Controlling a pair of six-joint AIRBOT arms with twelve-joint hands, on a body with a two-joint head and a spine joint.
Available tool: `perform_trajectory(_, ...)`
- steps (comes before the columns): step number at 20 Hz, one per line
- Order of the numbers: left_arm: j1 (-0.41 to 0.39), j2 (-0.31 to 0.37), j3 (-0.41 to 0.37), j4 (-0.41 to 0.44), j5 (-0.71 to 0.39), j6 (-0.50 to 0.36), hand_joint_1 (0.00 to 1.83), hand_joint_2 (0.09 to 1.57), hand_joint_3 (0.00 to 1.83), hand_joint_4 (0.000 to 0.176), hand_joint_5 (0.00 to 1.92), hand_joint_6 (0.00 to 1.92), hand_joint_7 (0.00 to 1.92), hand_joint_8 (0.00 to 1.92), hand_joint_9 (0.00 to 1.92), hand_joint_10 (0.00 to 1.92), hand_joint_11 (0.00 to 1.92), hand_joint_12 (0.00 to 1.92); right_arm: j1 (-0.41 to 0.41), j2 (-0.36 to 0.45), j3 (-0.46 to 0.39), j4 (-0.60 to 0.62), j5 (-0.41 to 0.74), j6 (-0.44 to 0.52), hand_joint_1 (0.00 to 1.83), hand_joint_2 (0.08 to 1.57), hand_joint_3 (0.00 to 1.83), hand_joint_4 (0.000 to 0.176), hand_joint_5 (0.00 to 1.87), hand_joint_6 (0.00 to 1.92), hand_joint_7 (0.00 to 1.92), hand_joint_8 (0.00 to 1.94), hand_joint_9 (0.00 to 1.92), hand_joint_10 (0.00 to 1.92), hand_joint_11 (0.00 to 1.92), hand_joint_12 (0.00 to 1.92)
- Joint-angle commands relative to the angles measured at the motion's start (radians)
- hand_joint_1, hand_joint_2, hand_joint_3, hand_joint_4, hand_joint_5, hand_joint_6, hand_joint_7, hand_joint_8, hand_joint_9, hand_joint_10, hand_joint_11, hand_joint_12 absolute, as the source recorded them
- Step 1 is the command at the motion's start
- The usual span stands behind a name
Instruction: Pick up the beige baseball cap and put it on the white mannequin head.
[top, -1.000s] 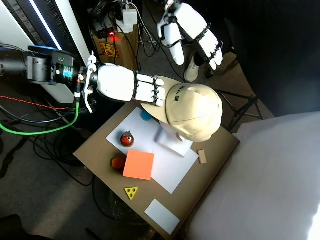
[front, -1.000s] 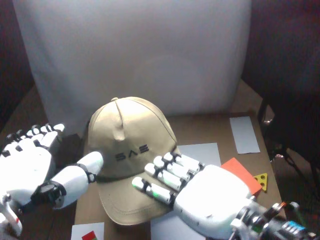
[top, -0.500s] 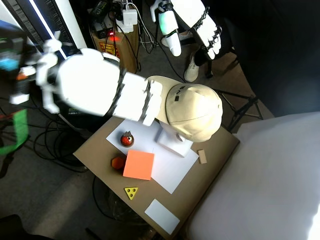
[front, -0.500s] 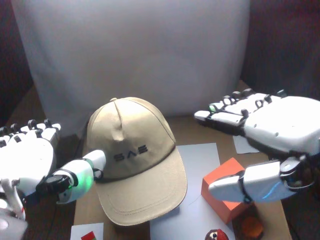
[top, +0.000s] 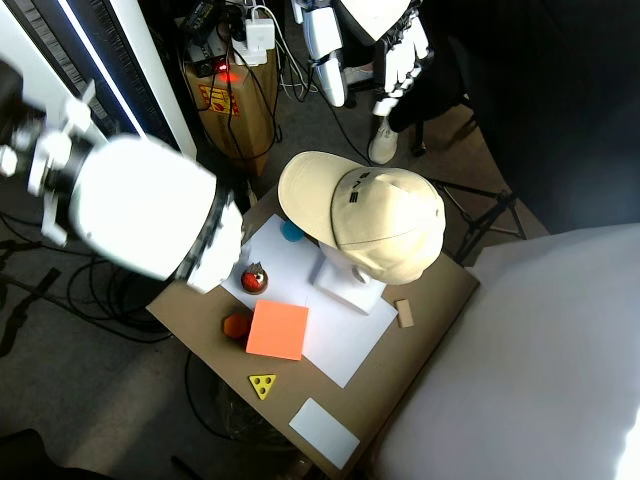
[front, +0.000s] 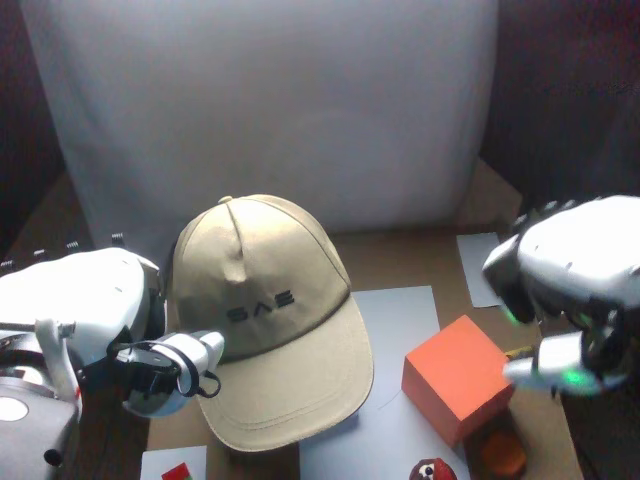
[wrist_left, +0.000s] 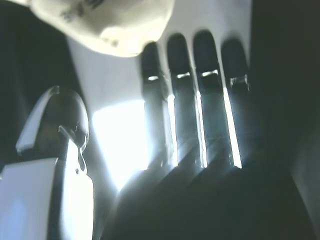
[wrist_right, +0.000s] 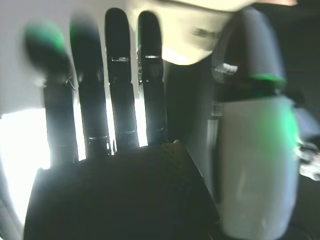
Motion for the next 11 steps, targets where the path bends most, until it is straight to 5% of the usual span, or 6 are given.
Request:
perform_trajectory(1, -0.004, 0.001, -0.002, 0.095, -0.068, -0.001, 0.61, 1.18, 0.0, 0.0, 0.6, 1.89, 0.65, 1.91, 0.69, 1.91, 0.81, 1.91, -0.012, -0.016, 0.001, -0.051, 0.015, 0.007, 0.95, 0.99, 0.0, 0.0, 0.61, 1.89, 0.76, 1.92, 1.07, 1.92, 1.4, 1.92)
perform_trajectory(4, 0.016, -0.002, -0.001, 0.126, -0.068, -0.026, 0.72, 1.19, 0.0, 0.0, 0.87, 1.92, 0.89, 1.92, 0.95, 1.92, 1.12, 1.92, -0.055, -0.061, 0.021, -0.121, 0.033, 0.034, 0.96, 1.03, 0.01, 0.0, 0.88, 1.92, 1.13, 1.94, 1.42, 1.92, 1.67, 1.92)
perform_trajectory(5, 0.017, -0.003, -0.001, 0.125, -0.069, -0.034, 0.75, 1.19, 0.0, 0.0, 1.05, 1.91, 1.35, 1.92, 1.43, 1.92, 1.55, 1.92, -0.072, -0.073, 0.028, -0.151, 0.041, 0.055, 0.81, 1.24, 0.02, 0.055, 1.27, 1.92, 1.51, 1.94, 1.68, 1.92, 1.85, 1.92)
perform_trajectory(6, 0.016, -0.002, -0.002, 0.123, -0.075, -0.043, 0.75, 1.19, 0.0, 0.0, 1.03, 1.7, 1.38, 1.92, 1.49, 1.92, 1.61, 1.92, -0.078, -0.081, 0.033, -0.16, 0.041, 0.061, 0.8, 1.3, 0.01, 0.152, 1.33, 1.92, 1.54, 1.94, 1.7, 1.92, 1.86, 1.92)
perform_trajectory(7, 0.011, -0.002, -0.003, 0.12, -0.085, -0.048, 0.75, 1.18, 0.0, 0.0, 1.06, 1.57, 1.38, 1.92, 1.52, 1.92, 1.65, 1.92, -0.079, -0.085, 0.035, -0.162, 0.037, 0.068, 0.82, 1.33, 0.01, 0.171, 1.34, 1.92, 1.54, 1.94, 1.7, 1.92, 1.87, 1.92)
perform_trajectory(11, -0.012, -0.001, -0.017, 0.114, -0.114, -0.045, 0.77, 1.21, 0.0, 0.0, 1.1, 1.79, 1.38, 1.92, 1.55, 1.92, 1.68, 1.92, -0.082, -0.089, 0.036, -0.242, 0.032, 0.152, 0.84, 1.36, 0.01, 0.176, 1.32, 1.92, 1.53, 1.94, 1.71, 1.92, 1.87, 1.92)
